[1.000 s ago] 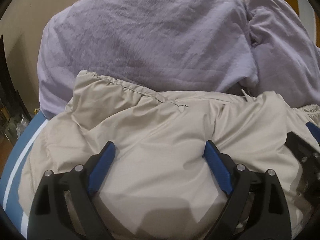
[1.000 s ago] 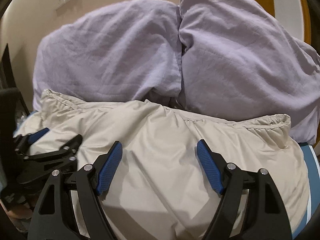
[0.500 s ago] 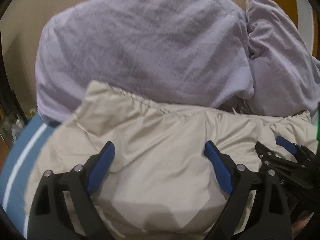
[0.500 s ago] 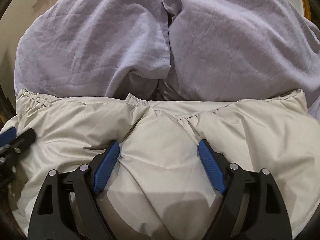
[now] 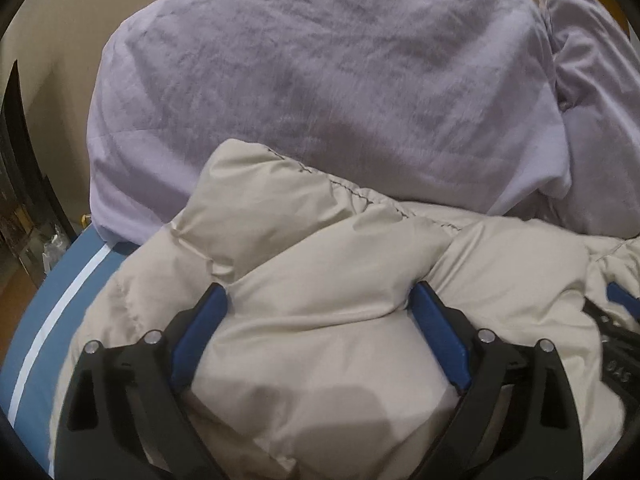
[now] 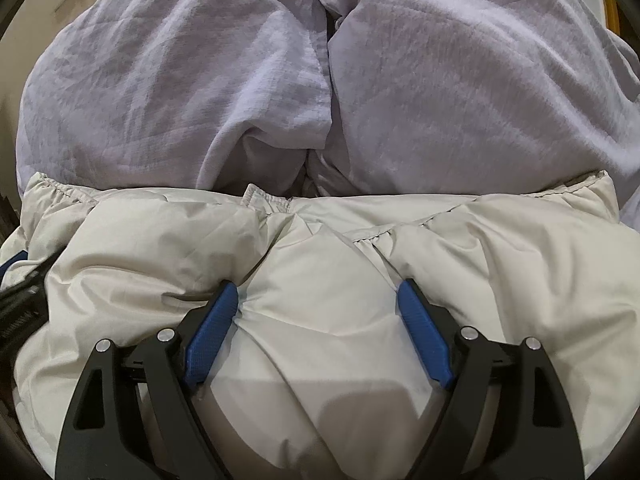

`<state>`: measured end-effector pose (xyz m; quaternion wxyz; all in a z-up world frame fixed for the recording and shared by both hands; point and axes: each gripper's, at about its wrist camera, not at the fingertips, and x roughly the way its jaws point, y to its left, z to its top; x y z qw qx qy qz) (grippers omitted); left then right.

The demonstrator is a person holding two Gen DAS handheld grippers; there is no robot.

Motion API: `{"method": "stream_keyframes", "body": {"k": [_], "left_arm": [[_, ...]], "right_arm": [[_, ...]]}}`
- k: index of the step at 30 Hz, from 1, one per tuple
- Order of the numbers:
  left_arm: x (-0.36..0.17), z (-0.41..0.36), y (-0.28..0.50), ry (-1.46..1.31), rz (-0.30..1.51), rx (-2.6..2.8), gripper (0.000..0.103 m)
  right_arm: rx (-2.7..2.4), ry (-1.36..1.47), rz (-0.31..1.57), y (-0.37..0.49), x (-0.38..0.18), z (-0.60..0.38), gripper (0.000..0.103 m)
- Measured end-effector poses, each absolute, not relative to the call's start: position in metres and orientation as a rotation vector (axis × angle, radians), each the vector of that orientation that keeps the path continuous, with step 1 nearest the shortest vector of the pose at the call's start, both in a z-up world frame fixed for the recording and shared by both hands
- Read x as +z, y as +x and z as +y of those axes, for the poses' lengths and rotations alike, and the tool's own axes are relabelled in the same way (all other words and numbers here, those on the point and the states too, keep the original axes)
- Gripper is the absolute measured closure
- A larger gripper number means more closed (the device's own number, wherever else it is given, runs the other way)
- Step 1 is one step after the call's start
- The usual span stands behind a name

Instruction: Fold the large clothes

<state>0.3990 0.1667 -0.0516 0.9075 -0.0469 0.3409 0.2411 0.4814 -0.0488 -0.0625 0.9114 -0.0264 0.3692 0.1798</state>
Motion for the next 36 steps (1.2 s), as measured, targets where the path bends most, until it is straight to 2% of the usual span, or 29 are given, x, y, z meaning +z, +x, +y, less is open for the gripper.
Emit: {"method": "stream_keyframes", "body": {"k": [5, 16, 23, 28, 36], "left_arm": [[-0.061, 0.167, 0.405, -0.093, 0.721, 0.505, 0.005], [-0.071, 0.181, 0.409, -0.13, 0.746, 0.494, 0.002], [-0.069, 0.185, 0.407, -0.156, 0.728, 0.489, 0.003], [-0.069, 0.187, 0.408, -0.159, 0.722, 0.489, 0.003], [-0.07, 0.181, 0.408, -0.144, 0.733, 0.495, 0.002]], "right_arm": [[0.364, -0.049, 0.764, 0.483, -0.064, -0.048, 0.02], [0.441, 0.001, 0.716, 0.459, -0.015, -0.023, 0.02], [0.399, -0.024, 0.828, 0.483, -0.047, -0.004, 0.019], [0.349, -0.13, 0.818, 0.485, -0.055, 0.014, 0.018], [0.349, -0.137, 0.855, 0.498, -0.069, 0.019, 0.014]]}}
